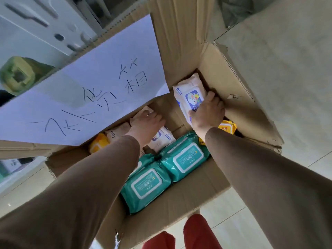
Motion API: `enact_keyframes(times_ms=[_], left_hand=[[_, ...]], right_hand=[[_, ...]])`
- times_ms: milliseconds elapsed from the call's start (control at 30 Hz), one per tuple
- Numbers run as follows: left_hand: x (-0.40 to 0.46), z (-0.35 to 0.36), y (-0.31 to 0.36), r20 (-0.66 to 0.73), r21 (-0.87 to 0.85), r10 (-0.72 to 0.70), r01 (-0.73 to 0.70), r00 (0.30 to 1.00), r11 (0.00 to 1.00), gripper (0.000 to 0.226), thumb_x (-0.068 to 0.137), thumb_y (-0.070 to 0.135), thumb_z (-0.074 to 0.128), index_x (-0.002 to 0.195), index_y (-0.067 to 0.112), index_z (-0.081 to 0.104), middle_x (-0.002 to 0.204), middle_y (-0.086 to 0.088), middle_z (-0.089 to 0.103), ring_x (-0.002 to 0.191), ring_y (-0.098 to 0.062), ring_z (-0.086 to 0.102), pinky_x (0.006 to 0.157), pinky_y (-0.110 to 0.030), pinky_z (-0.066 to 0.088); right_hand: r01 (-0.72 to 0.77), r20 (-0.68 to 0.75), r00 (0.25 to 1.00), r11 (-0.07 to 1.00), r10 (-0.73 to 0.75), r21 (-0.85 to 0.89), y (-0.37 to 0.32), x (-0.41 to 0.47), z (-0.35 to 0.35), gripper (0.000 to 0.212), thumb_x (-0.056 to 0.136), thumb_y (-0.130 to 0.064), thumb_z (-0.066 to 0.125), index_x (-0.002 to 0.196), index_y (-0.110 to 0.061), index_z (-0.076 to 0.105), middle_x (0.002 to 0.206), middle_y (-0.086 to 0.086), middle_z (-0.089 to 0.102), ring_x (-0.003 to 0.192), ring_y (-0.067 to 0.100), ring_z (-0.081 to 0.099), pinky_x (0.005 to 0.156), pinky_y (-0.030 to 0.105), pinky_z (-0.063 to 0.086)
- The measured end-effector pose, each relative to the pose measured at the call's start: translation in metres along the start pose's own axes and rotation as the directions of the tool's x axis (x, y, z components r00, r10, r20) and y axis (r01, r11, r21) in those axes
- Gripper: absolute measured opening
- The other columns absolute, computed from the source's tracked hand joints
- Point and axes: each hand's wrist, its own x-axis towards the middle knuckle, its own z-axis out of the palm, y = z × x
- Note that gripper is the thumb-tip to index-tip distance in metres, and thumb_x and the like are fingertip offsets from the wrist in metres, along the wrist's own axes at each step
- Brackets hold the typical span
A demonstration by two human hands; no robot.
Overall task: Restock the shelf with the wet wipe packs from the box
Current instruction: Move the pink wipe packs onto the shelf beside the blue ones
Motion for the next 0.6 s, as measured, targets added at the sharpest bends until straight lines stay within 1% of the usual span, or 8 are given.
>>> enact_keyframes(times_ms=[67,100,200,233,300,400,500,600], left_hand=[[-0.001,-0.003,0.002,0.003,0.060,-0.018,0.017,1.000,0.998,0.050,0.080,0.012,0.065,0.126,0.018,0.046,0.115,-0.002,0.054,0.110,-0.026,0.050,0.094,-0.039,0.034],[-0.003,-0.005,0.002,0.009,0.074,-0.024,0.023,1.000,0.997,0.041,0.082,0.012,0.063,0.122,0.017,0.051,0.112,-0.002,0.055,0.108,-0.026,0.050,0.092,-0.038,0.034],[-0.013,-0.012,0.003,0.024,0.110,-0.015,0.012,1.000,0.994,0.027,0.086,0.007,0.053,0.110,0.015,0.063,0.113,-0.005,0.054,0.112,-0.030,0.047,0.099,-0.041,0.035],[-0.017,-0.016,0.004,0.026,0.086,-0.021,0.019,0.999,0.996,0.028,0.087,0.006,0.052,0.110,0.014,0.064,0.115,-0.006,0.053,0.116,-0.033,0.045,0.100,-0.043,0.035],[-0.028,-0.026,0.007,0.058,0.015,-0.075,0.074,0.995,0.997,0.030,0.087,0.008,0.056,0.115,0.017,0.062,0.118,-0.005,0.054,0.119,-0.033,0.047,0.095,-0.044,0.040],[-0.047,-0.039,0.008,0.067,-0.076,-0.127,0.132,0.990,0.988,0.038,0.088,0.013,0.061,0.123,0.025,0.055,0.112,-0.003,0.062,0.106,-0.028,0.056,0.081,-0.037,0.042],[-0.071,-0.046,0.005,-0.028,-0.162,-0.154,0.148,0.988,0.976,0.051,0.086,0.012,0.064,0.132,0.030,0.050,0.108,-0.003,0.065,0.099,-0.027,0.056,0.071,-0.034,0.039],[-0.101,-0.058,0.001,-0.033,-0.244,-0.232,0.217,0.972,0.945,0.059,0.082,0.012,0.066,0.134,0.032,0.045,0.095,-0.001,0.066,0.092,-0.025,0.056,0.063,-0.032,0.033]], right_hand=[[0.029,0.000,1.000,0.999,-0.029,-0.015,0.002,0.003,0.000,0.069,0.069,-0.044,0.081,0.118,-0.010,0.047,0.123,0.013,0.058,0.117,0.033,0.052,0.094,0.043,0.040],[0.038,-0.003,0.999,0.999,-0.038,-0.023,0.003,0.003,0.000,0.069,0.069,-0.046,0.081,0.117,-0.010,0.048,0.123,0.012,0.059,0.117,0.032,0.052,0.094,0.043,0.040],[0.037,-0.004,0.999,0.999,-0.037,-0.022,0.003,-0.004,-0.004,0.069,0.070,-0.046,0.081,0.118,-0.011,0.047,0.124,0.012,0.055,0.117,0.032,0.052,0.090,0.043,0.044],[0.037,0.015,0.999,0.999,-0.037,-0.006,0.003,-0.007,-0.006,0.068,0.072,-0.043,0.082,0.120,-0.013,0.044,0.124,0.012,0.053,0.115,0.034,0.053,0.087,0.043,0.046],[0.029,0.075,0.997,0.999,-0.031,0.029,0.002,-0.009,-0.013,0.070,0.074,-0.036,0.083,0.123,-0.016,0.039,0.123,0.013,0.050,0.106,0.036,0.059,0.081,0.043,0.053],[-0.008,0.098,0.995,0.997,0.000,0.077,-0.004,-0.008,-0.021,0.071,0.072,-0.029,0.085,0.123,-0.016,0.037,0.121,0.013,0.051,0.099,0.035,0.063,0.076,0.043,0.056],[-0.043,0.135,0.991,0.986,0.021,0.160,-0.004,-0.014,-0.027,0.057,0.074,-0.024,0.079,0.122,-0.018,0.049,0.116,0.009,0.065,0.102,0.032,0.066,0.084,0.039,0.055],[-0.158,0.266,0.963,0.902,0.050,0.403,-0.007,-0.033,-0.047,0.051,0.069,-0.026,0.078,0.117,-0.022,0.062,0.109,0.001,0.071,0.095,0.025,0.069,0.088,0.040,0.058]])
